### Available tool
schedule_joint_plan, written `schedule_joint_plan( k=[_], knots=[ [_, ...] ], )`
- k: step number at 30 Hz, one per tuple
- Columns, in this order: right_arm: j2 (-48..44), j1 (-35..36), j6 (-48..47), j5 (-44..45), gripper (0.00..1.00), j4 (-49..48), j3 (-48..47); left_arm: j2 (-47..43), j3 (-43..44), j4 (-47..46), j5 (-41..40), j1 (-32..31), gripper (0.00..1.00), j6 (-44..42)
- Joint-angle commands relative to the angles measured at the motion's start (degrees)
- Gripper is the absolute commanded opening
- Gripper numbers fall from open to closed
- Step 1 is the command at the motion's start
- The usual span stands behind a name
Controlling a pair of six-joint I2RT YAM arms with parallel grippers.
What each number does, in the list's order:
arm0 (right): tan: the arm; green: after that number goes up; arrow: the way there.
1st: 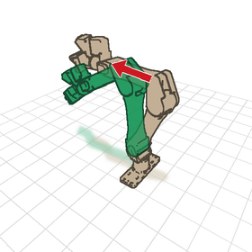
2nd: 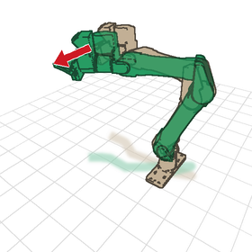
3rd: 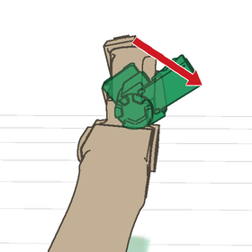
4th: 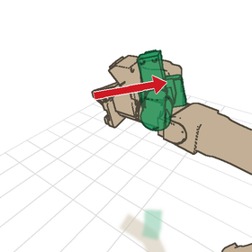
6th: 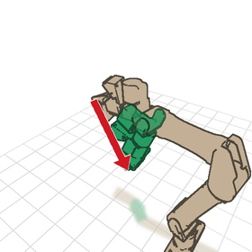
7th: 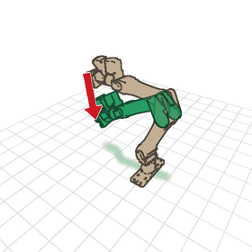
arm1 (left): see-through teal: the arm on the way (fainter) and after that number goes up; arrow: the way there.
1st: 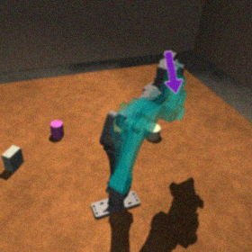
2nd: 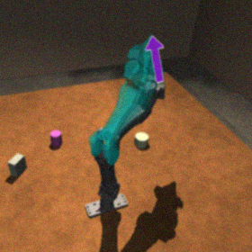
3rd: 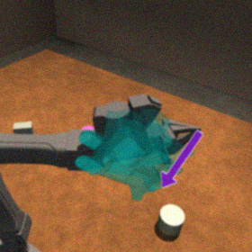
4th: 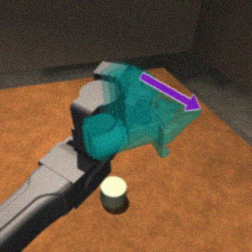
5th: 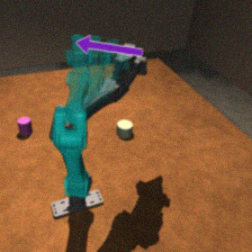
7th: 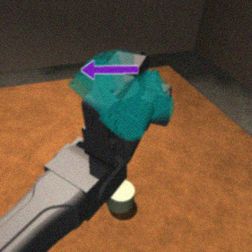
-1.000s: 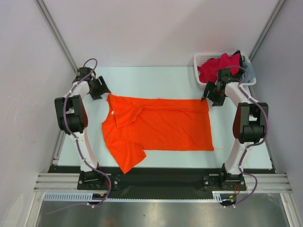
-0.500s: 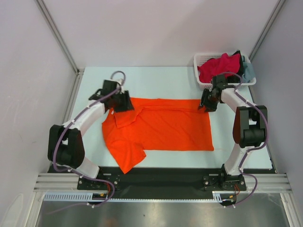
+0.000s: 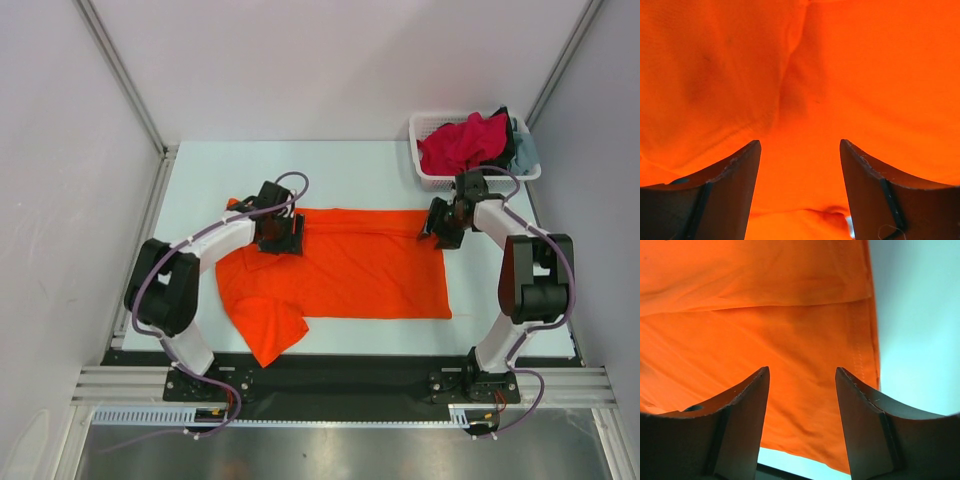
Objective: Fold and stack the t-shirts
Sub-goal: Fold the tshirt
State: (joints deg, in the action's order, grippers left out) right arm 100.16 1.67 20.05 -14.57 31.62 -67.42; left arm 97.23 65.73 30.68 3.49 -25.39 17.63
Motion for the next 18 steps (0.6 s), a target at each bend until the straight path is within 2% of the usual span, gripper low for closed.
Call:
schedule_joint_plan(
  k=[1, 6, 12, 18],
  knots=[
    [-3.4, -0.7, 0.3, -1.2, 0.61, -1.8, 0.9, 3.0, 2.7, 1.3, -5.0, -0.4, 0.70, -3.7],
    [-4.0, -1.2, 0.1, -1.3, 0.60, -1.9, 1.5, 5.6, 4.1, -0.3, -6.7, -0.2, 0.54, -5.1],
    [-4.4, -1.2, -0.5, -0.9, 0.60, -2.0, 2.1, 9.8, 10.5, 2.1, -12.8, 0.8, 0.52, -6.4],
    [-3.8, -1.2, -1.0, -0.1, 0.59, -1.7, 1.9, 14.9, 17.0, 5.5, -15.3, 1.8, 0.49, -8.6]
  ],
)
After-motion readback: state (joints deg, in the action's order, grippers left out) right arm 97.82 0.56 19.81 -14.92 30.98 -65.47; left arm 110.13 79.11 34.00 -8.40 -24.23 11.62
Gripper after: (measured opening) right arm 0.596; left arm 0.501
